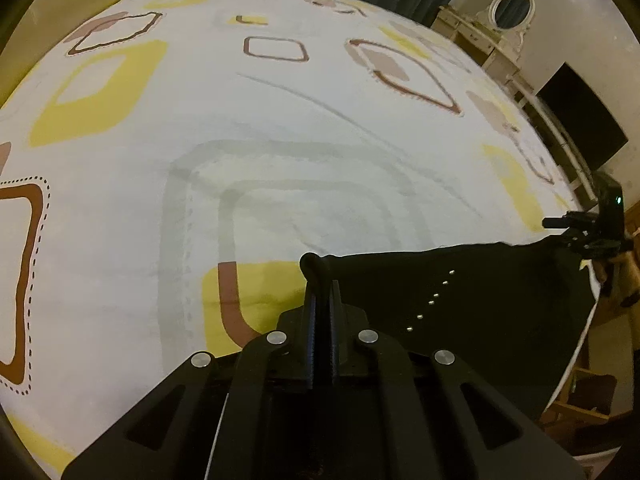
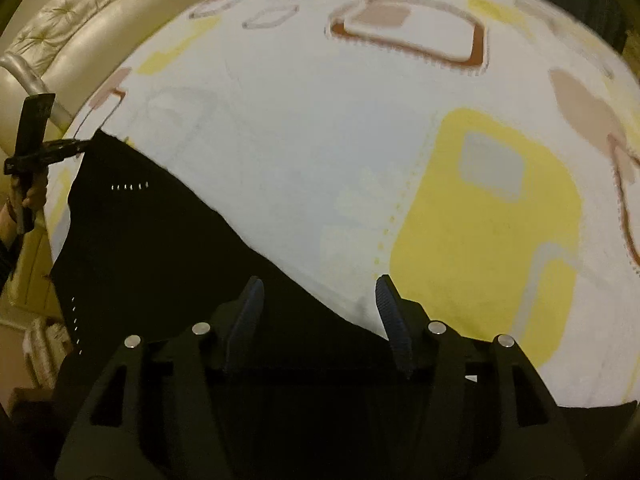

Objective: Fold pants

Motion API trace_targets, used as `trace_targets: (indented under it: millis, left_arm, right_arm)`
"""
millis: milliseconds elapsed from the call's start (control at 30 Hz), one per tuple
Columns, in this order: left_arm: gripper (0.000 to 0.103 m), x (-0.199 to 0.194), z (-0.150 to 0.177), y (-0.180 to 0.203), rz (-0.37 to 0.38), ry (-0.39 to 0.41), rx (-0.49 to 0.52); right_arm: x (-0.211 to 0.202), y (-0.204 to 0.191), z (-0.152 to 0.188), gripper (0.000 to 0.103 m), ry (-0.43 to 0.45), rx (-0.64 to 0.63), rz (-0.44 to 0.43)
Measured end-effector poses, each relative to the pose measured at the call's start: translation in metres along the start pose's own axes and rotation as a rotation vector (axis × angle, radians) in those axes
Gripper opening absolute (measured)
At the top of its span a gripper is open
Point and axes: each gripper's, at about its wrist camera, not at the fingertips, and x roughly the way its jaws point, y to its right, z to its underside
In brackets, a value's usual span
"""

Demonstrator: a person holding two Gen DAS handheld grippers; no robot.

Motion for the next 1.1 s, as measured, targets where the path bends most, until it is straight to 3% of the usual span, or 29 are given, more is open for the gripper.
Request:
trace_targets:
  millis: [133,167,200,333,433,667,933,1100]
  left_arm:
    - [0.006,0.022,-0.004,-0.007,-0.024,-0.042,-0.031]
    - [0.006,0.026,-0.005,-0.01,-0.037,-0.044,-0.042]
    - [0.006,0.03,-0.005,-0.012,-0.038,-0.049,-0.053]
    - [0.005,0.026,-0.003,-0.012,-0.017,-0.022,-0.053]
    - [0.005,0.006,0.002,-0.007,-0.01,0.036,-0.027]
    - [0.005,-0.058,0.038,0.008,0.092,0.149,-0.042]
    - [0.005,-0.1,0.106,0.032,0.137,0.19,-0.07]
    - [0.005,-0.108,0.148,0.032,0.129,0.164,-0.105]
  right_arm:
    - [0.019,0.003,0.0,0.058,-0.104,-0.064,0.046]
    - [0.021,0.003,0.0,0.043,-0.115,-0.07,0.042]
    - [0.022,0.001,0.001,0.008,-0.129,-0.072,-0.002]
    - [0.003,-0.012,0.01,0.006,-0.046,-0.112,0.035]
    - [-0.026,-0.02,0.024,0.006,0.071,-0.119,0.064]
    - [-0.073,-0.068,0.087,0.006,0.241,-0.178,0.161]
    - [-0.073,-0.112,0.165,0.006,0.303,-0.195,0.229]
    - [-0.056,-0.131,0.206,0.007,0.303,-0.202,0.271]
